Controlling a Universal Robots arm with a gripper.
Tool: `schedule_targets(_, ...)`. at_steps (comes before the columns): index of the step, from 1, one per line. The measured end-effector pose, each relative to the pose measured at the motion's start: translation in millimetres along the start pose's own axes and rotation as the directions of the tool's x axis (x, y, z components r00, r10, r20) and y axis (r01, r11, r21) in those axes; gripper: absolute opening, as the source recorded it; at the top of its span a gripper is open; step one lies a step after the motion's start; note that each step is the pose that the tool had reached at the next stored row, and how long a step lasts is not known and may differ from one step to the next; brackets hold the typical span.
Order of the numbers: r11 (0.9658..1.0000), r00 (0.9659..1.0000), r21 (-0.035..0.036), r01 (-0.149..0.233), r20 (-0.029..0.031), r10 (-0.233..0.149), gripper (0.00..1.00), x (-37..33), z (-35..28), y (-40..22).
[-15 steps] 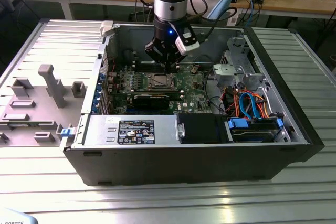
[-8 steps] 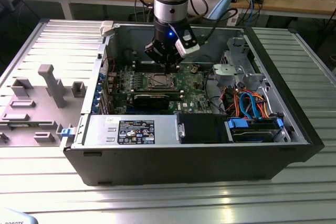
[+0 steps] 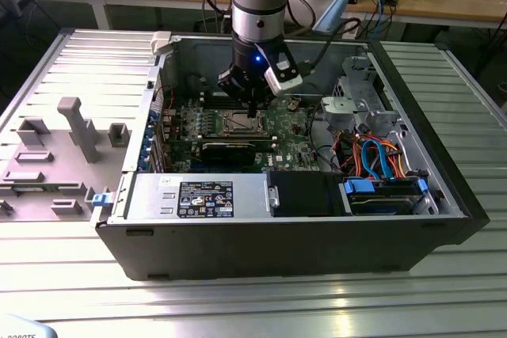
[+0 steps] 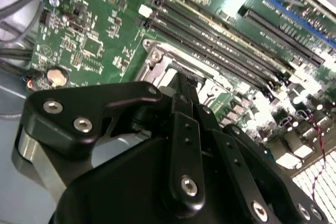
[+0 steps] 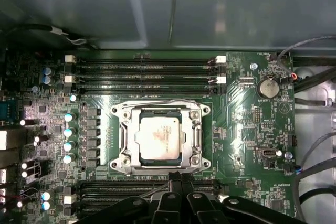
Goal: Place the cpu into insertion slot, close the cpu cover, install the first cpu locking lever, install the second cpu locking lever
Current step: 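Install the second cpu locking lever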
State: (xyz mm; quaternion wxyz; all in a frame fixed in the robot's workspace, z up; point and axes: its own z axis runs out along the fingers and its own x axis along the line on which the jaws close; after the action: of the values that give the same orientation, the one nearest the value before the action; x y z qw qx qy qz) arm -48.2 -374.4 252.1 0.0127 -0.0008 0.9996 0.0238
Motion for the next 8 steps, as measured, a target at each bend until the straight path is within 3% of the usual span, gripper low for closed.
schedule_targets(2, 1.0, 1.0, -0.0001, 0.0, -0.0058, 0.0, 0.11, -0.1, 0.8, 0.0)
schedule_targets(3, 1.0, 0.9999, -0.0003, -0.001, -0.014, 0.001, 0.11, 0.0, 1.1, -1.6)
schedule_targets(8, 1.0, 0.9998, -0.0016, -0.001, -0.0179, 0.001, 0.11, 0.6, 2.0, -14.4)
